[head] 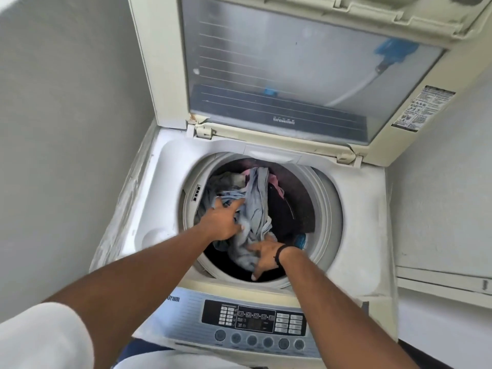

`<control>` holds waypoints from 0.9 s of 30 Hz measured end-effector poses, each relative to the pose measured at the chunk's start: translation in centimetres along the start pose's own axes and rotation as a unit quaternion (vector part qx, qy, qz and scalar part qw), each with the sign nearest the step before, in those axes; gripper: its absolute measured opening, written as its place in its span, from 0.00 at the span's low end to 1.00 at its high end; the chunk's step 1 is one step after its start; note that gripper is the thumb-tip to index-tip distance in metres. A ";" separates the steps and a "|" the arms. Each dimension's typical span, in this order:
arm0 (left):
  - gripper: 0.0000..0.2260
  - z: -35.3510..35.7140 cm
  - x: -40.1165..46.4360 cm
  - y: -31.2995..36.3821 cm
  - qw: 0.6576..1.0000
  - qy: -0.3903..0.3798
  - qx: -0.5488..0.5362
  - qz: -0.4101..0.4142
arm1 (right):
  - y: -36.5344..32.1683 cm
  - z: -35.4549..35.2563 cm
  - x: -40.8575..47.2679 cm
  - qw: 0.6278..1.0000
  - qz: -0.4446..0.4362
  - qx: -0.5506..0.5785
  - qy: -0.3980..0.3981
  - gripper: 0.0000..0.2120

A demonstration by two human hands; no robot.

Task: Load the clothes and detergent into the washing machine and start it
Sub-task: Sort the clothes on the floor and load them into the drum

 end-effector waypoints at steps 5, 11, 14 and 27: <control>0.27 3.8 1.3 -0.7 0.997 -0.055 -0.057 0.027 | 0.7 -1.6 0.8 0.995 0.020 0.046 0.085 0.20; 0.14 3.9 0.6 -0.1 0.991 -0.047 0.097 0.078 | 0.6 -3.5 1.3 0.965 0.001 0.022 0.262 0.45; 0.26 3.1 0.4 0.0 0.988 -0.032 0.135 0.062 | 2.1 -0.4 3.6 0.984 0.076 -0.056 0.151 0.58; 0.31 -3.4 -2.9 6.2 0.986 0.095 -0.008 0.134 | 5.6 -5.4 -7.5 0.875 -0.055 0.277 0.393 0.41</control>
Point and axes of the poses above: each hand's wrist, its own x-axis towards the middle knuckle, its own z-axis out of the palm, y = z × x, the point moved 8 cm from there along x, towards the middle knuckle, and after that the axes turned 12 degrees about z, right-handed, at the moved point
